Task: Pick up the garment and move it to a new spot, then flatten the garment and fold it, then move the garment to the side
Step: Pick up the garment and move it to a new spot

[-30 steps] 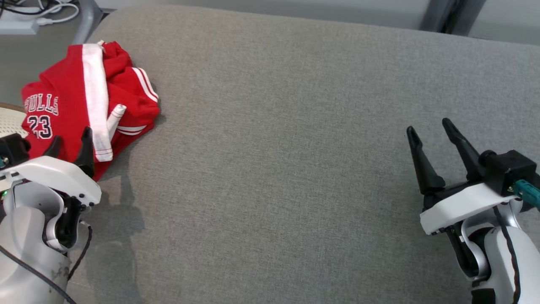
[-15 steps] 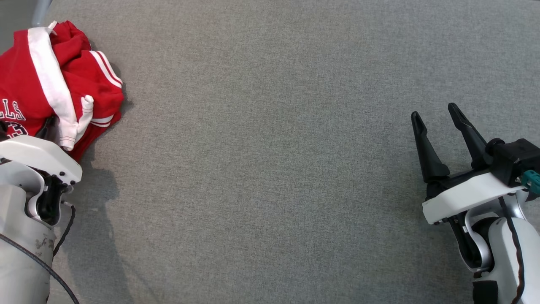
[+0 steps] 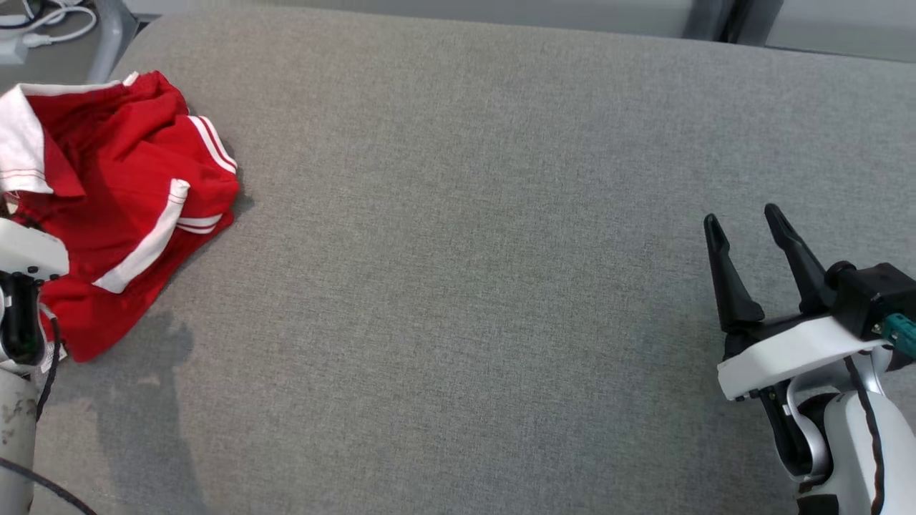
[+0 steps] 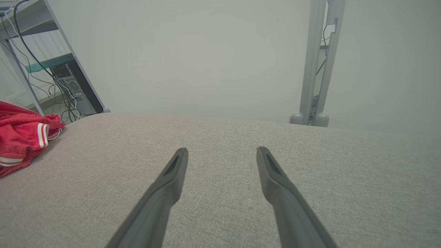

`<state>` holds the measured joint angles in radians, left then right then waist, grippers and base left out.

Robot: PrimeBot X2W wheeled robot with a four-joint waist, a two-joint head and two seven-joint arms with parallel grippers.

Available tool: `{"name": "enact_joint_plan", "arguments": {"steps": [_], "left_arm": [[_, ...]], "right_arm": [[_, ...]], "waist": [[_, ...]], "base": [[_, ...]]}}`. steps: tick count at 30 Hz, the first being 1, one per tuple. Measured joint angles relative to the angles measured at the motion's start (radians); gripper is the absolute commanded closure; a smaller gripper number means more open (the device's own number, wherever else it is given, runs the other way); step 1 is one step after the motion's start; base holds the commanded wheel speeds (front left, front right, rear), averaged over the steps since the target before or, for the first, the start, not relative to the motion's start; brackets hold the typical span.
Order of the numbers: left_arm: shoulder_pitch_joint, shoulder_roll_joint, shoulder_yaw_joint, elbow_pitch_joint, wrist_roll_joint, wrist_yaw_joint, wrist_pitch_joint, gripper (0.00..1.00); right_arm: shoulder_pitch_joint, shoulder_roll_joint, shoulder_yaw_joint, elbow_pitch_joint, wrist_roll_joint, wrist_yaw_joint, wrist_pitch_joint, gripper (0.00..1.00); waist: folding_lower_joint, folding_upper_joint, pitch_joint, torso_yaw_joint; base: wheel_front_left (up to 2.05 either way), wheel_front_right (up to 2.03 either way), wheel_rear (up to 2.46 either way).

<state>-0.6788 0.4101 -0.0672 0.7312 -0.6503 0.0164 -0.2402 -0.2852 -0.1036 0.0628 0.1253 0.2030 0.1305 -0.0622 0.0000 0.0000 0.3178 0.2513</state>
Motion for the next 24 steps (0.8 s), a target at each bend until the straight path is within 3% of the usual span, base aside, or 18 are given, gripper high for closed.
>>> {"name": "enact_joint_plan", "arguments": {"steps": [6, 13, 24], "left_arm": [[0.125, 0.028, 0.023, -0.243, 0.023, 0.079, -0.004, 1.0], [0.283, 0.046, 0.026, -0.558, 0.047, 0.189, 0.077, 1.0], [0.411, 0.047, -0.033, -0.906, 0.086, 0.257, 0.179, 1.0]], "right_arm": [[0.027, 0.018, -0.011, 0.02, 0.008, 0.0, -0.019, 0.0], [0.064, 0.029, -0.021, 0.026, 0.011, 0.0, -0.028, 0.0], [0.093, 0.039, -0.02, 0.003, 0.024, 0.0, -0.029, 0.0]], "waist": [[0.0, 0.0, -0.07, -0.004], [-0.0001, 0.0, -0.143, -0.008], [0.0, 0.0, -0.19, -0.07]], "base": [[0.0, 0.0, 0.0], [0.0, 0.0, 0.0], [0.0, 0.0, 0.0]]}}
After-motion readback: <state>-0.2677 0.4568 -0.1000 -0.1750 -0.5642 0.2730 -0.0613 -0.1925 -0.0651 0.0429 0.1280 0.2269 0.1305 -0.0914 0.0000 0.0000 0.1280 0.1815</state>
